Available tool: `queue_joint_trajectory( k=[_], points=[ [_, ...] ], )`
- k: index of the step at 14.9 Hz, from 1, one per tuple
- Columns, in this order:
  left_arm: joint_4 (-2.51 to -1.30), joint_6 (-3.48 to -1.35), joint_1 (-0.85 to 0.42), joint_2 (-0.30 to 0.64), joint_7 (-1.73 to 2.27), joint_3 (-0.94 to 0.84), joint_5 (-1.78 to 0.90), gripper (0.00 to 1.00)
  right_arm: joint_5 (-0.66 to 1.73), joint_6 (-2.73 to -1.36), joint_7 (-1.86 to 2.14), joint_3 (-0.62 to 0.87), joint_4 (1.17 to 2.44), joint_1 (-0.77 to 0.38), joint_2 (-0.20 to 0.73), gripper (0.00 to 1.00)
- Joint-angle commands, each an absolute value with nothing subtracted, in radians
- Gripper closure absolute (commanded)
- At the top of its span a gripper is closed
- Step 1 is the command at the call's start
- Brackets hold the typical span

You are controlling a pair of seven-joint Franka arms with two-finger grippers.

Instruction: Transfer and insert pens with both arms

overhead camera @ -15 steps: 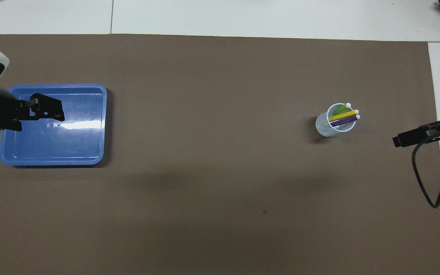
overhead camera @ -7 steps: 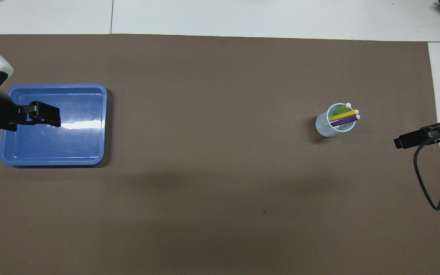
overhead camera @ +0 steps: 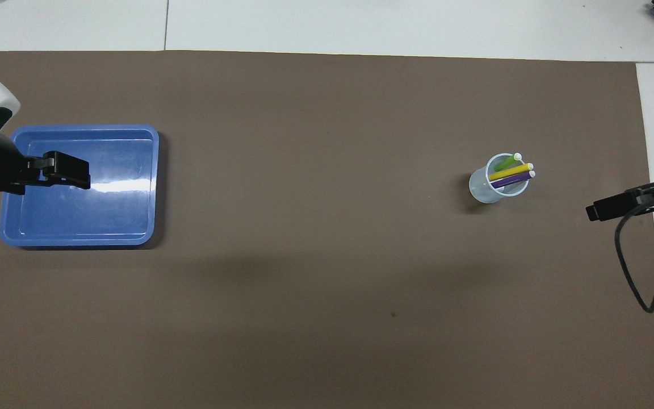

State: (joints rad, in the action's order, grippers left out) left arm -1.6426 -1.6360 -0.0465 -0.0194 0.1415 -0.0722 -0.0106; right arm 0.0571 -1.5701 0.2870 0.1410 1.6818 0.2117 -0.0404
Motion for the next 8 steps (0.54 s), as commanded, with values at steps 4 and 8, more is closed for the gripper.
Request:
queue_joint_trajectory(
  k=[4,8],
  points=[
    [-1.669,-1.651,-0.06,-0.046,0.132,-0.066,-0.003,0.0,-0.009,-1.543,0.27,0.15,1.681,0.206,-0.052,0.0],
    [-1.671,-1.651,-0.06,-0.046,0.133,-0.066,-0.015,0.0,-0.009,-1.542,0.268,0.15,1.684,0.206,-0.052,0.0]
  ],
)
